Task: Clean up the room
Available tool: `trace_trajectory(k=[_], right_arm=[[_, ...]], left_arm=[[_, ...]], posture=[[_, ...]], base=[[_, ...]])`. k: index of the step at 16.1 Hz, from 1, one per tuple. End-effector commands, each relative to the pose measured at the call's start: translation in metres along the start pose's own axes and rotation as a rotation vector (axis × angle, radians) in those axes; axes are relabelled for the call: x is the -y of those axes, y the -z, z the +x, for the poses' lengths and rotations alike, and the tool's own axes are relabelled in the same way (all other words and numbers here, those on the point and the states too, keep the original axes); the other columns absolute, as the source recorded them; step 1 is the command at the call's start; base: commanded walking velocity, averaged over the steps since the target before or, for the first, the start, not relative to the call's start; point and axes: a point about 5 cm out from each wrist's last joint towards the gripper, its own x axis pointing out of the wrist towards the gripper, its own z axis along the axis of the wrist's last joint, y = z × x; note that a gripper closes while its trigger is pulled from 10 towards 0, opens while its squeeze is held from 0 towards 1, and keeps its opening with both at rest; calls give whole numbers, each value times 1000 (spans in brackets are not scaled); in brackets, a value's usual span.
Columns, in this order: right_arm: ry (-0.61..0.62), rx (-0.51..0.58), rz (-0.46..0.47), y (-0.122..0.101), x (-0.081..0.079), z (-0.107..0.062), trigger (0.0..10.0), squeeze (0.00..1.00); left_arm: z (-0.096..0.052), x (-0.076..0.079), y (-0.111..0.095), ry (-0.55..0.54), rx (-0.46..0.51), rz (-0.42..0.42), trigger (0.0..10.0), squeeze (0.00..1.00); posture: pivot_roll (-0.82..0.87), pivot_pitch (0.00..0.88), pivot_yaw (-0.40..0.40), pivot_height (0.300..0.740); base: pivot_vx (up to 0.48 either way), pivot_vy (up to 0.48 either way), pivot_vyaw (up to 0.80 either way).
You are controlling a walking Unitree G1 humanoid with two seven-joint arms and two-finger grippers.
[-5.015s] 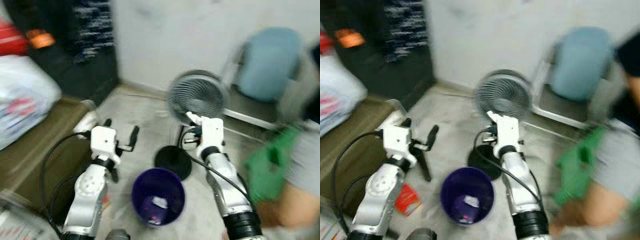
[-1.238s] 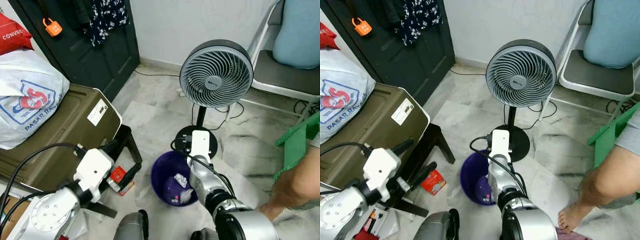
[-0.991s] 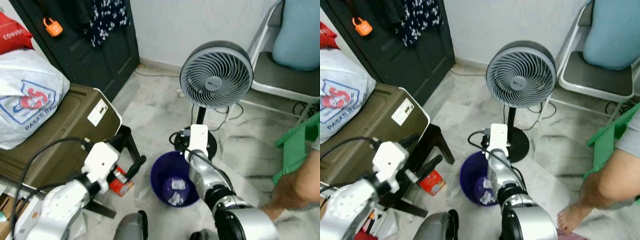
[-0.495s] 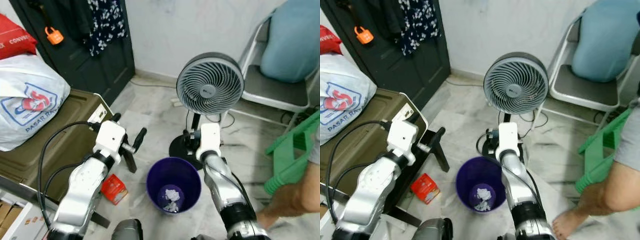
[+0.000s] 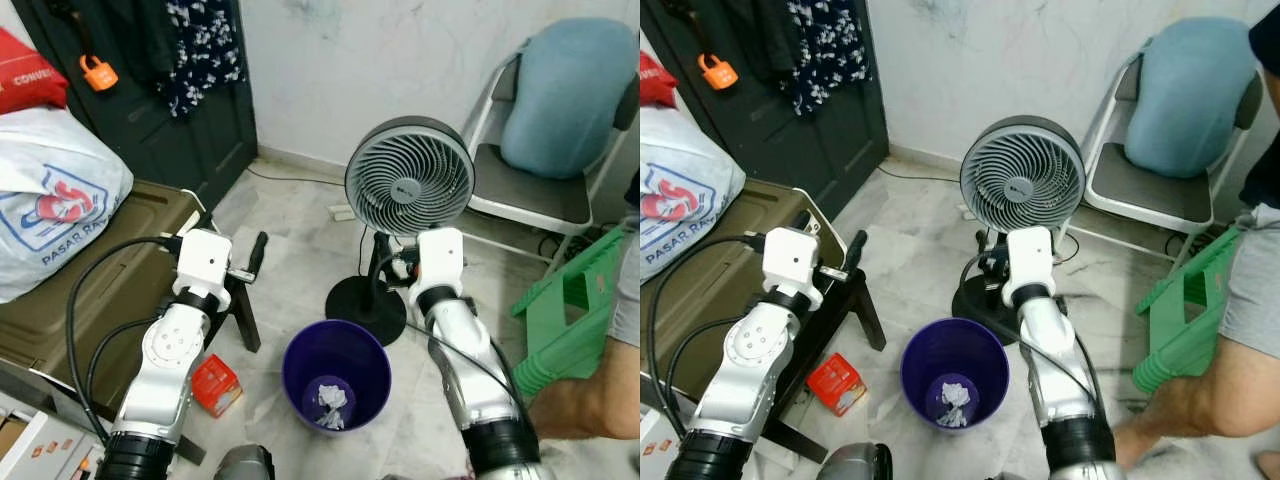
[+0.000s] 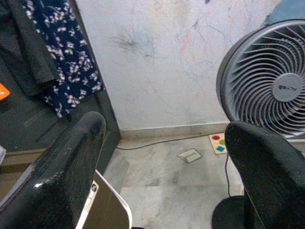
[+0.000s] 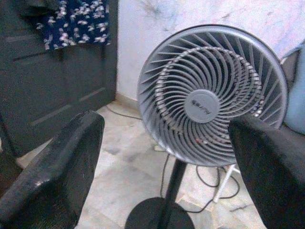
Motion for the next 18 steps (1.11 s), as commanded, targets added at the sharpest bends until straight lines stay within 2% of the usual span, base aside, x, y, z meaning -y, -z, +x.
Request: trace_trajectory(k=[1,5,7,8,9,10,11,14,17,18], right_arm=[[-4,18,-3,-6,0,-1,10000,0],[62,26,27,-5,14,-11,10000,0],[36,46,11,-11,10,-9,10000,0],[13,55,1,-14,4,-6,10000,0],[5,60,7,-15,3,-5,10000,0],[0,65,5,-17,2,-4,10000,0],[1,79,2,-22,-1,1,10000,0],[-37,94,7,-26,-11,4,10000,0],[-48,78,24,-23,-17,4,10000,0],[-50,71,30,-22,-18,5,10000,0]], left_arm=[[0,-2,1,-16,3,8,10000,0],[4,-16,5,-113,15,-37,10000,0],[8,-21,9,-146,-7,-107,10000,0],[14,-18,2,-137,-1,-158,10000,0],[16,-18,-2,-148,16,-172,10000,0],[17,-17,-5,-148,34,-163,10000,0],[11,-13,0,-132,40,-149,10000,0],[5,-6,7,-109,4,-162,10000,0],[9,-2,-1,-111,33,-164,10000,0],[10,-2,-1,-113,35,-136,10000,0]], posture=[[55,0,-4,740],[30,0,9,740],[20,0,18,740],[30,0,14,740],[37,0,13,740],[34,0,16,740],[16,0,21,740],[10,0,26,740],[29,0,5,740],[23,0,5,740]], base=[[0,0,0],[0,0,0],[0,0,238],[0,0,800],[0,0,800],[0,0,800],[0,0,800],[0,0,800],[0,0,800],[0,0,800]])
